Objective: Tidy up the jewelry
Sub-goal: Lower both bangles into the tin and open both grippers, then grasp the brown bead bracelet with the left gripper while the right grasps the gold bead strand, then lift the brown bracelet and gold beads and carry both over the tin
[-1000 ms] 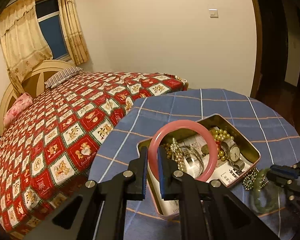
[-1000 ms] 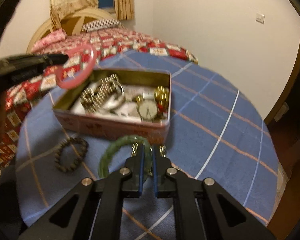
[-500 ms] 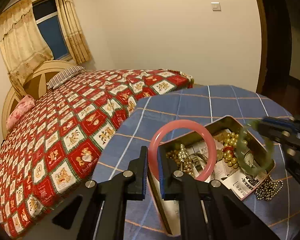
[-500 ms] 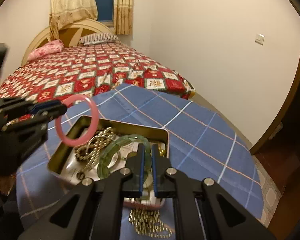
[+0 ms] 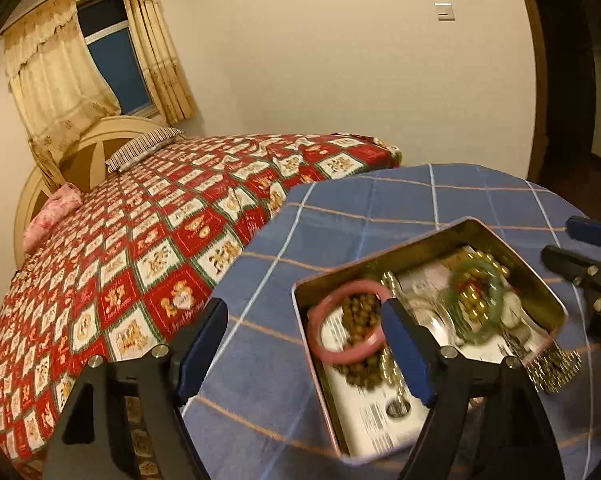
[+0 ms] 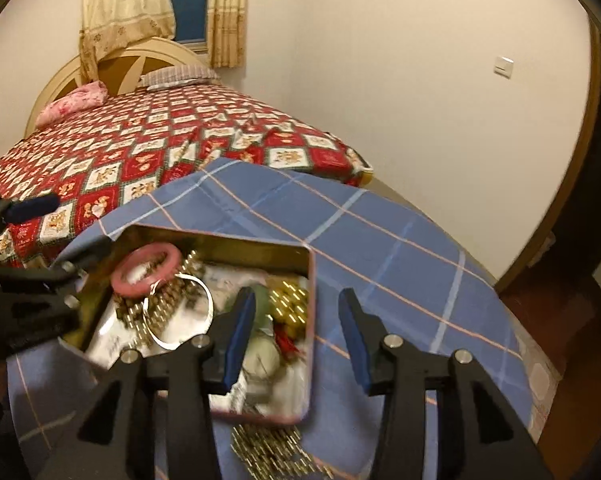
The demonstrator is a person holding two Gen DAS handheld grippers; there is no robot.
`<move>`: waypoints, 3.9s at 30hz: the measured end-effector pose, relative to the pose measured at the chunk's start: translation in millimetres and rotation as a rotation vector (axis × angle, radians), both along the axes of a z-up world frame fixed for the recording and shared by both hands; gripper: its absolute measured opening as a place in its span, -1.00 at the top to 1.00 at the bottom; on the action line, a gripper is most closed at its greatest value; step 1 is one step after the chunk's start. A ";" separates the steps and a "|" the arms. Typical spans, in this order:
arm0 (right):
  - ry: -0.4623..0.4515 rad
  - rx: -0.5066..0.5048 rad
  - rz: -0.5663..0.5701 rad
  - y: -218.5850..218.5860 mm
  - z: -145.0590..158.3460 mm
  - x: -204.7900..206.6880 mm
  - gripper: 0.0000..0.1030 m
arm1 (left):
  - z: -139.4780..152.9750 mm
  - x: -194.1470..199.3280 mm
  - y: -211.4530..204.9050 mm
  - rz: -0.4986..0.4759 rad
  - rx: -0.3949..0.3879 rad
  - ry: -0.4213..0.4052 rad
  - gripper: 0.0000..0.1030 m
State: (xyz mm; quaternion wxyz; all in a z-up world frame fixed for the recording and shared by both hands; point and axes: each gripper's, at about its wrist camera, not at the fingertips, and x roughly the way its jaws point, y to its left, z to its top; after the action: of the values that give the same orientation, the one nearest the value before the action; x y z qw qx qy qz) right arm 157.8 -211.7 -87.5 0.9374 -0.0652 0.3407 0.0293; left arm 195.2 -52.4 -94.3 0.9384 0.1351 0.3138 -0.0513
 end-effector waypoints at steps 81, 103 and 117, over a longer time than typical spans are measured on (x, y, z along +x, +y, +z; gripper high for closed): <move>-0.067 0.072 0.101 27.4 31.6 -98.5 0.86 | 34.1 -109.0 16.2 -0.095 -0.103 -0.039 0.86; -0.123 0.054 0.119 37.1 52.2 -70.0 0.86 | 51.6 -73.0 7.8 -0.084 -0.076 -0.074 0.86; -0.124 0.035 0.115 39.5 54.4 -49.0 0.86 | 54.6 -47.8 1.0 -0.066 -0.061 -0.078 0.86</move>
State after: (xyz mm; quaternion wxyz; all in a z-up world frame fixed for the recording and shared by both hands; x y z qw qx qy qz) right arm 108.8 -172.2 -33.2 0.9545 -0.0698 0.2770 0.0851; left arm 147.4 -51.3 -39.7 0.9515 0.1186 0.2704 -0.0865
